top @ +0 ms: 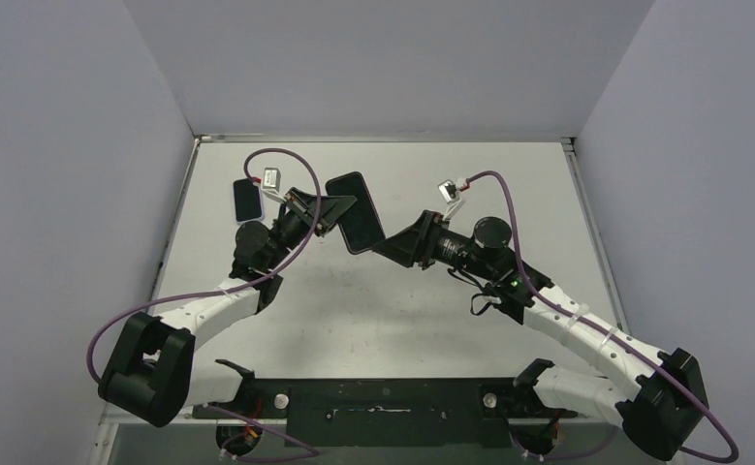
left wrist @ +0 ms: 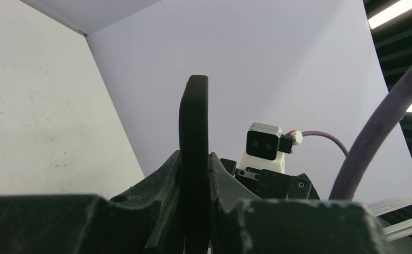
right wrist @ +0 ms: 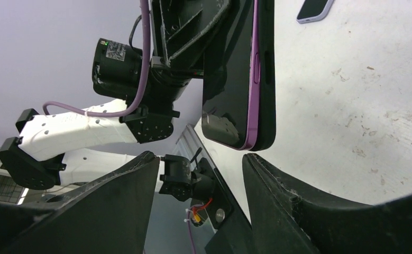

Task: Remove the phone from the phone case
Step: Remove the phone case from the phone.

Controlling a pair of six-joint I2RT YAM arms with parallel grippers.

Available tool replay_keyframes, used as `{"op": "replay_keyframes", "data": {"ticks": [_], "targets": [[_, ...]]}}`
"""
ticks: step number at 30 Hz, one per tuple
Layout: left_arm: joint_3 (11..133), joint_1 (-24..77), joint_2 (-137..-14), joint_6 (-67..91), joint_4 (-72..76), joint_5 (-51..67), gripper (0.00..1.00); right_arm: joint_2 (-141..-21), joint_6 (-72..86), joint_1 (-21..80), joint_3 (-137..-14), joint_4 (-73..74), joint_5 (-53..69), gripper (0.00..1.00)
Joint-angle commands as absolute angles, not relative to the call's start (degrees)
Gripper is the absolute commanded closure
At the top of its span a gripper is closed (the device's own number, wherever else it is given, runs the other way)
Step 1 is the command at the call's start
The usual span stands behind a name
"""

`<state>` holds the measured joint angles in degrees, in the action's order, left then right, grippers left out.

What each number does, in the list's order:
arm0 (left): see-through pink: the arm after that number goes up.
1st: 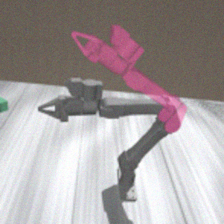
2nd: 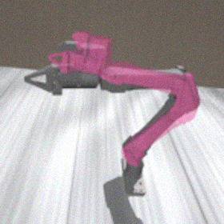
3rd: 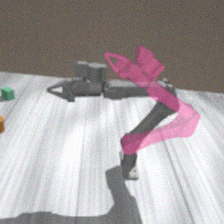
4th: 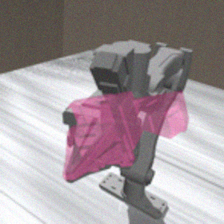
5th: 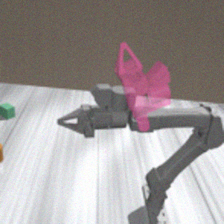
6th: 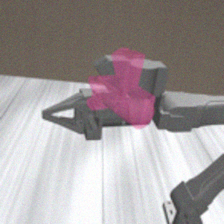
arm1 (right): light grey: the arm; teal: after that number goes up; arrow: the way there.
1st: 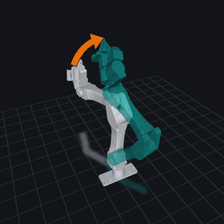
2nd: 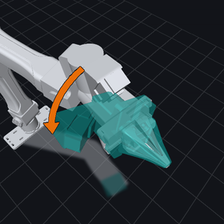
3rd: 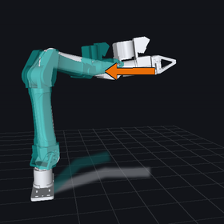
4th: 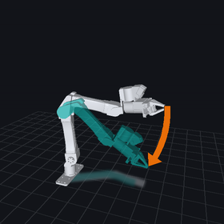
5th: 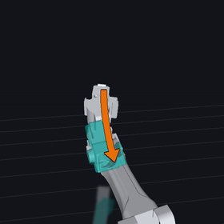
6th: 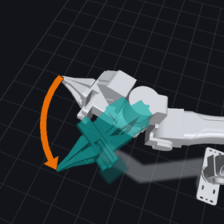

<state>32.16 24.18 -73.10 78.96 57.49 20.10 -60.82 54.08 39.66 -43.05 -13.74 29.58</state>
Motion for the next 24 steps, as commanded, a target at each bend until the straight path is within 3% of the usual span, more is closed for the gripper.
{"op": "replay_keyframes", "data": {"ticks": [1, 24], "targets": [[33.33, 24.73, -72.27, 80.24, 65.42, 18.57, 1.0, -61.05, 56.96, 38.82, -43.33, -19.69, 30.75, 0.41], [34.75, 31.34, -73.18, 82.55, 68.08, 17.79, 1.0, -61.75, 60.16, 36.37, -40.58, -26.54, 31.79, 0.48]]}}
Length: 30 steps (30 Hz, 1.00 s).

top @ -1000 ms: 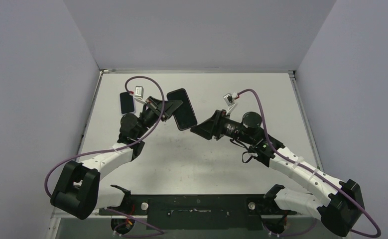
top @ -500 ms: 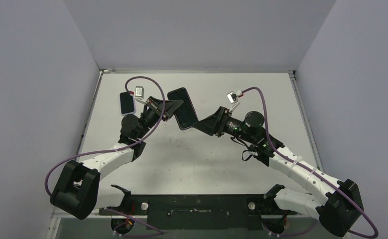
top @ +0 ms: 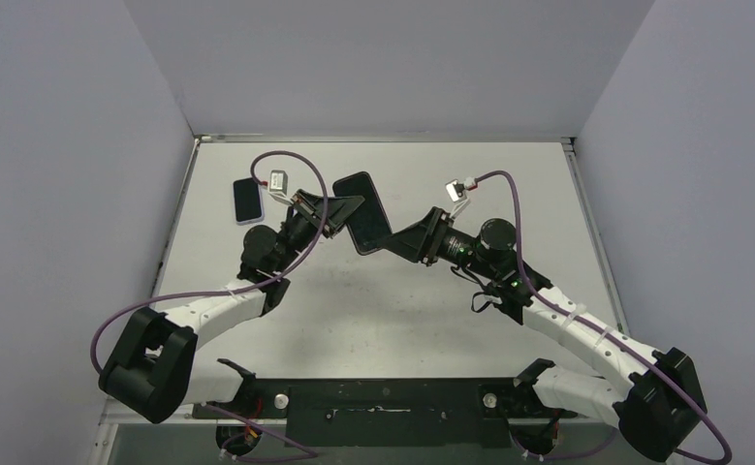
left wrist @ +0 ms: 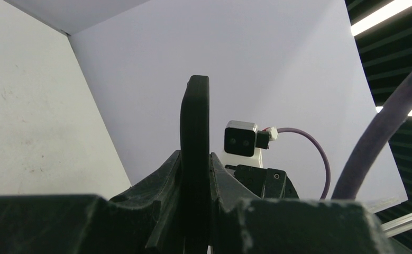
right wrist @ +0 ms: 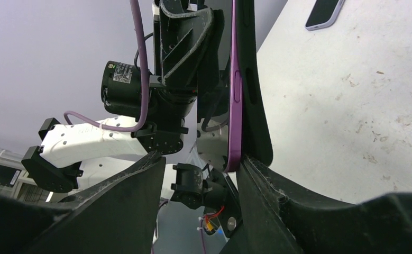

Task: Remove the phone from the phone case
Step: Remove the phone case from the phone.

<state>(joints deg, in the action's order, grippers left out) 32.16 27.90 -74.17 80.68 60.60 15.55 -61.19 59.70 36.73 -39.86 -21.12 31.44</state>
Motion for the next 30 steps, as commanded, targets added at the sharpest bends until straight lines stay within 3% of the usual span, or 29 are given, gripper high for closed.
{"op": "replay_keyframes", "data": {"ticks": [1, 10, 15, 19, 22, 30], "targets": [[34.58, 31.76, -73.19, 82.43, 68.12, 17.5, 1.0, -61.92, 60.47, 36.34, -40.68, -27.31, 32.09, 0.49], [34.29, 35.09, -74.3, 82.44, 70.44, 17.26, 1.0, -63.83, 62.04, 35.32, -40.45, -32.39, 32.73, 0.57], [32.74, 35.24, -73.92, 81.55, 71.83, 18.31, 0.99, -64.76, 63.46, 34.1, -39.54, -35.46, 33.58, 0.72], [30.97, 34.62, -71.68, 78.94, 69.56, 17.94, 0.88, -64.71, 64.73, 33.25, -39.04, -36.95, 34.56, 0.88], [30.3, 33.63, -70.11, 77.02, 66.65, 17.91, 0.73, -64.31, 65.33, 32.86, -39.11, -37.19, 35.02, 0.99], [29.03, 29.1, -68.19, 75.46, 66.53, 20.56, 0.48, -64.04, 68.43, 31.92, -39.0, -40.56, 35.82, 1.0]]}}
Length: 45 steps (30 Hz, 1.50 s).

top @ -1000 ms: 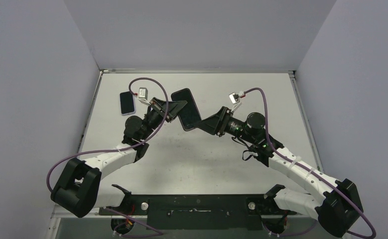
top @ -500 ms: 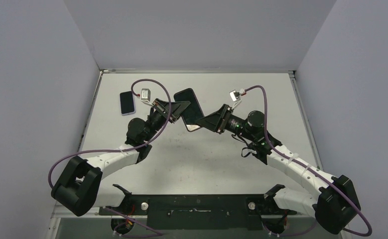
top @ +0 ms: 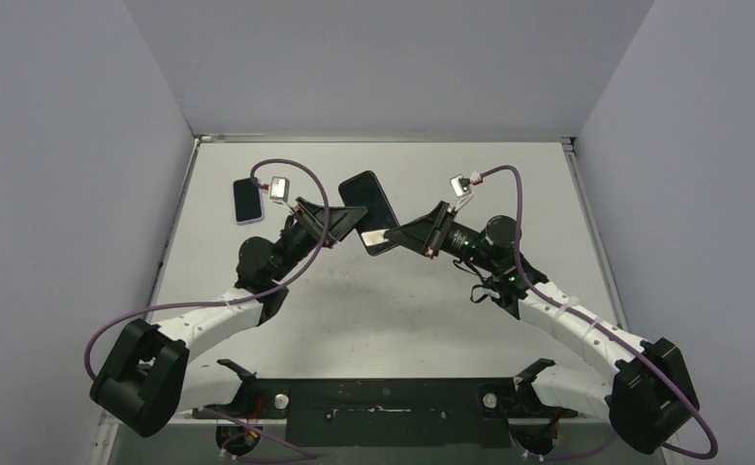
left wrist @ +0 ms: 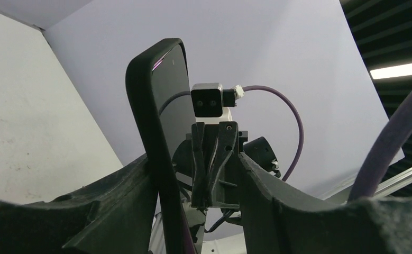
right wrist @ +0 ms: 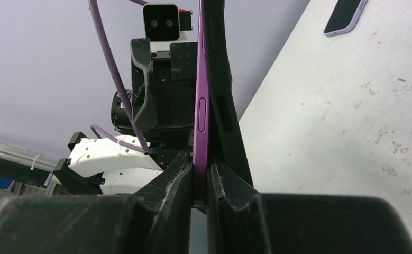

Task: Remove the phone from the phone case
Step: Remove the phone case from the phone.

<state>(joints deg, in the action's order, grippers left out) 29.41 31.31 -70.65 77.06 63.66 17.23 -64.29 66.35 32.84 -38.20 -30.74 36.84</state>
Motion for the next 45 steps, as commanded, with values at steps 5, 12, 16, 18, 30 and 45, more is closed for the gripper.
{"op": "replay_keyframes", "data": {"ticks": [5, 12, 16, 18, 30, 45], "targets": [[27.98, 26.48, -64.74, 72.16, 63.55, 22.55, 0.37, -63.6, 69.81, 31.06, -39.23, -41.56, 35.88, 1.0], [30.57, 26.19, -59.38, 62.99, 48.64, 23.41, 0.3, -63.37, 71.11, 30.45, -40.49, -41.96, 35.4, 1.0], [29.13, 26.28, -57.22, 60.64, 46.27, 21.73, 0.3, -63.54, 71.95, 30.23, -40.82, -42.68, 34.88, 1.0], [28.27, 26.63, -56.47, 59.38, 46.29, 21.54, 0.3, -63.71, 72.13, 30.22, -41.18, -42.88, 34.81, 1.0], [28.19, 30.45, -61.09, 58.14, 49.21, 24.41, 0.37, -63.57, 72.25, 30.23, -42.19, -42.33, 34.85, 1.0], [28.03, 31.86, -62.76, 58.74, 50.54, 23.6, 0.4, -63.73, 72.03, 30.32, -42.8, -42.13, 35.74, 1.0]]}}
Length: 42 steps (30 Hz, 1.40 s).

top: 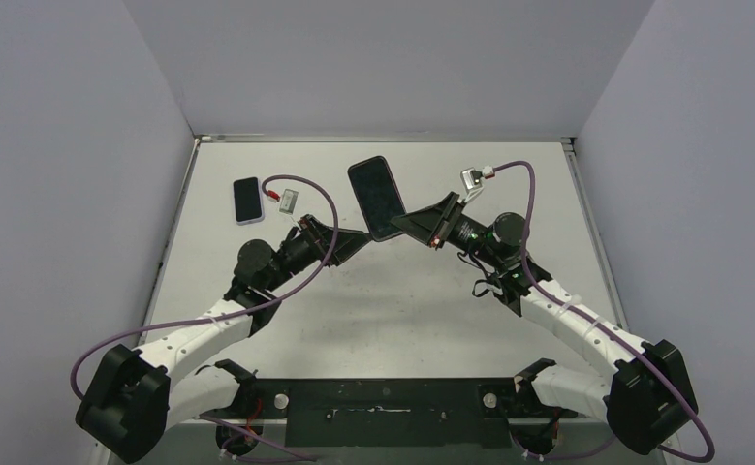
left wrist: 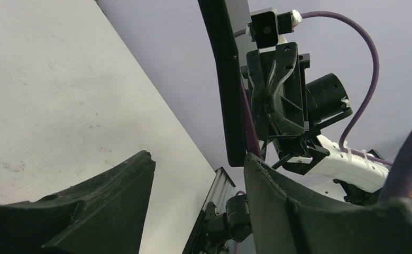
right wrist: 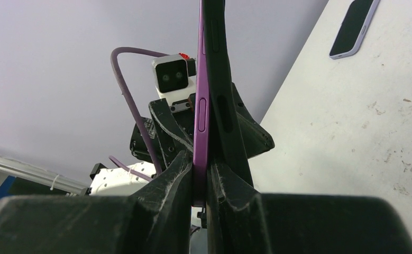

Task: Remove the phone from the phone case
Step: Remove the phone case from the phone.

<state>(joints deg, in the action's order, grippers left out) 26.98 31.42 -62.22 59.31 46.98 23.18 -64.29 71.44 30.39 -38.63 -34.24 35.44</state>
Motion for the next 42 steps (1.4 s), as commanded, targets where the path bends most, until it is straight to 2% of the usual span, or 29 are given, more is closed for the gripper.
{"op": "replay_keyframes", "data": {"ticks": [1, 7, 18, 23, 28, 32, 42], "targets": [[28.34, 31.96, -63.02, 58.72, 50.58, 23.51, 0.41, -63.92, 72.13, 30.44, -42.8, -42.37, 35.95, 1.0], [29.41, 32.08, -64.71, 59.36, 48.5, 22.01, 0.48, -64.29, 72.21, 30.75, -43.1, -43.07, 36.93, 1.0], [33.41, 32.33, -68.92, 63.36, 57.65, 23.28, 0.5, -65.09, 71.58, 31.76, -43.08, -42.67, 38.03, 1.0], [35.16, 32.34, -71.1, 64.24, 59.82, 23.55, 0.63, -65.15, 70.96, 32.08, -43.08, -42.1, 38.49, 1.0], [35.07, 32.34, -71.34, 63.54, 59.13, 21.75, 0.87, -64.14, 68.9, 32.08, -42.76, -38.74, 38.45, 1.0], [35.19, 32.3, -70.89, 62.13, 56.8, 17.68, 1.0, -63.96, 67.83, 32.16, -42.22, -36.82, 39.11, 1.0], [36.79, 32.09, -72.2, 61.03, 55.52, 7.53, 1.0, -63.81, 64.93, 32.32, -41.2, -31.6, 41.3, 1.0]]}}
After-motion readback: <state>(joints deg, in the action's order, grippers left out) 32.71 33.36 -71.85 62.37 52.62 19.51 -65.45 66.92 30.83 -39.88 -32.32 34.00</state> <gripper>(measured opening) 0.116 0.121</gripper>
